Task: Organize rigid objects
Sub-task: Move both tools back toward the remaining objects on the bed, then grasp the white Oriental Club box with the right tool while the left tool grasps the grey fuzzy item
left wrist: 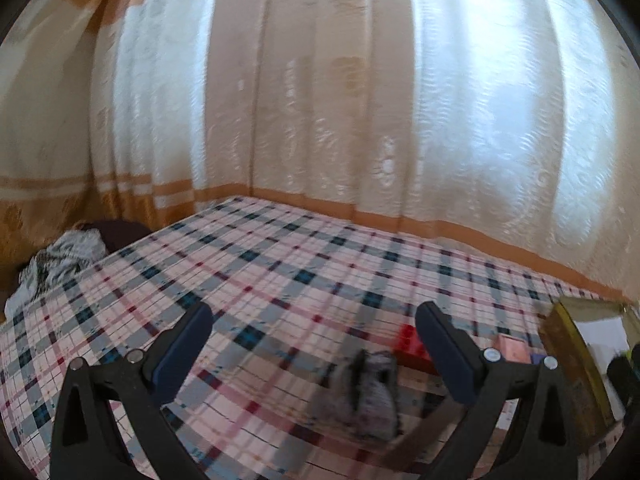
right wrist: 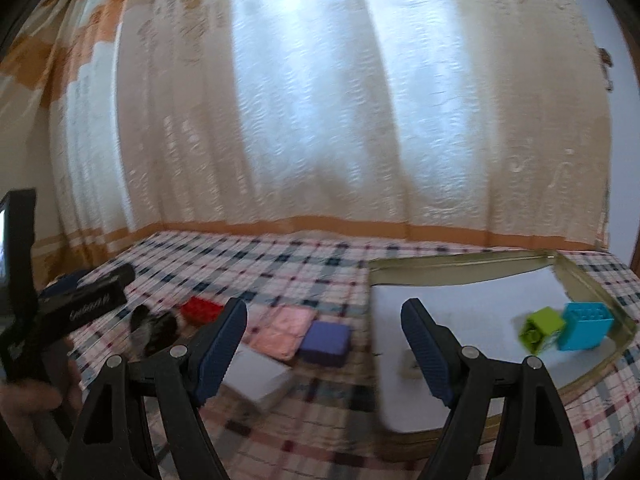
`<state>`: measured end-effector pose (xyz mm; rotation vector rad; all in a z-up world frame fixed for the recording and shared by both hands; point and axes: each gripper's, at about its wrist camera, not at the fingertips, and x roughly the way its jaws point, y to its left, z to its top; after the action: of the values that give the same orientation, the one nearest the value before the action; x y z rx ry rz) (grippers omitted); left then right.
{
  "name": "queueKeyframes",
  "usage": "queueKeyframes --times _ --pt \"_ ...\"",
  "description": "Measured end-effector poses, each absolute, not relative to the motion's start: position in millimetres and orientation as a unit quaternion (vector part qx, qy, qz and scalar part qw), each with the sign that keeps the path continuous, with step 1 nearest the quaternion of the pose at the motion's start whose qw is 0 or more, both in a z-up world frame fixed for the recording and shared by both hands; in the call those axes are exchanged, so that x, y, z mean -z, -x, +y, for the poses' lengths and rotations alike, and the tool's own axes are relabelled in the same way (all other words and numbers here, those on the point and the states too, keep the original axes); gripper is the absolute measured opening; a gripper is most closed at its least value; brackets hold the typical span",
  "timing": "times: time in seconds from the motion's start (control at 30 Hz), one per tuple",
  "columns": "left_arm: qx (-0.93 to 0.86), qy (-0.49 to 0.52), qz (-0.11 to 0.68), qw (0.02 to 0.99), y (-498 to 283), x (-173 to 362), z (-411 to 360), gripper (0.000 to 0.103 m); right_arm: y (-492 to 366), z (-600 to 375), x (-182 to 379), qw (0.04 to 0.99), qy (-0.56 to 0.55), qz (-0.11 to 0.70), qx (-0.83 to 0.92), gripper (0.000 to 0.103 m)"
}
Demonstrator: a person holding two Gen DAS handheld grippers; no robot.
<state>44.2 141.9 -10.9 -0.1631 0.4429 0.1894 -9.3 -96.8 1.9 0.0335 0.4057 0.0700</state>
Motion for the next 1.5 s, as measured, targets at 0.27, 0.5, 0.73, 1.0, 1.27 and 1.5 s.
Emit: queueKeyframes --times 0.27,0.5,0.73,1.0,1.27,1.5 --pt "-0.1 0.111 0.247 0.957 -55.3 18.3 166.0 0.103 -7.7 -56.1 5.8 0.964 0.018 0.25 -0.087 0.081" --pt "-0.09 0.122 0.28 0.948 -64.4 25.6 171.9 0.103 -30.3 -28.5 23.8 0.935 0.054 0.322 -0.141 0.081" --pt "-0.056 0.088 0.303 0.947 -70.5 27.4 156.0 0.103 -50.7 -32.3 37.4 0.915 0.045 0.375 -0.139 0.081" --pt "-0.032 0.061 0.327 0.943 -76.7 30.9 140.7 0.103 -60.1 -29.2 47.5 0.901 0.053 0.406 -0.145 0.081" --pt "-0.006 0.06 0.355 0.933 -80.8 38.2 135.8 0.103 -46.3 -33.5 53.2 0.89 0.04 0.424 -0.164 0.046" --pt "0.009 0.066 0.393 0.917 -88.7 48.8 134.5 0.103 -39.4 -37.1 53.0 0.889 0.012 0.42 -0.181 0.045"
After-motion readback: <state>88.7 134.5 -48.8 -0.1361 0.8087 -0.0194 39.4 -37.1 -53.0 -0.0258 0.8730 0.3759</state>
